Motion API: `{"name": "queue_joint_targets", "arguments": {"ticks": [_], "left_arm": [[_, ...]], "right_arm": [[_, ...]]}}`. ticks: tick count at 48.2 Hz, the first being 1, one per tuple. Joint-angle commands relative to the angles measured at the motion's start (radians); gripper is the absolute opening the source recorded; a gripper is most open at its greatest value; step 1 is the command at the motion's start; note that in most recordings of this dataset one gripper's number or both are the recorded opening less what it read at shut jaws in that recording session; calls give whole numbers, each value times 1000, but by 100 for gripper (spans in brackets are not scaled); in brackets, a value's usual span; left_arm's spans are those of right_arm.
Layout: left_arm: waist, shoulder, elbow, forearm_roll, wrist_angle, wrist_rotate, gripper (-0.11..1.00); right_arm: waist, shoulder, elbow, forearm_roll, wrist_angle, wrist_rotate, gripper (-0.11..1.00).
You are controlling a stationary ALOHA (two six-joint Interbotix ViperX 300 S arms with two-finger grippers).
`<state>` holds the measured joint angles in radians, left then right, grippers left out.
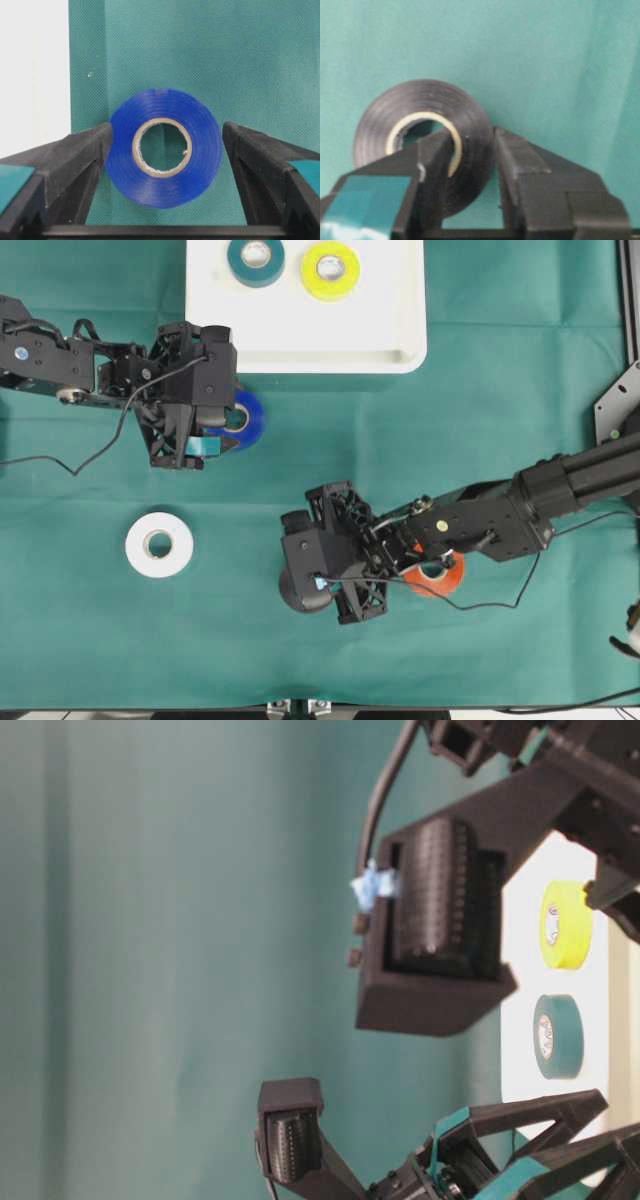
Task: Put the tape alternately from left to right into the white case.
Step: 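Lower the right gripper onto the black tape roll and grasp it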
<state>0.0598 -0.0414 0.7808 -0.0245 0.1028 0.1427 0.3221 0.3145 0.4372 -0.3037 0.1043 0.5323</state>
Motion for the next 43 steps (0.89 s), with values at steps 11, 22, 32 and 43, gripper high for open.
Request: {"name": "queue_joint_targets", "arguments": {"ticks": [11,22,32,43], "left_arm": [[-5,-18,-8,-2,-6,-2,81],[-6,-21,-8,-2,-6,-2,81],[-15,-21,-8,-2,-6,-2,81],[-21,-23,-6,-2,-6,-2,81]], "right_arm": [[0,-91,-3,-2,21,-8,25],[0,-219,29,-52,103,-8,25],[-23,-299,84,-95,104,-2,25],[-58,-314,112,-98,104,-2,25]]}}
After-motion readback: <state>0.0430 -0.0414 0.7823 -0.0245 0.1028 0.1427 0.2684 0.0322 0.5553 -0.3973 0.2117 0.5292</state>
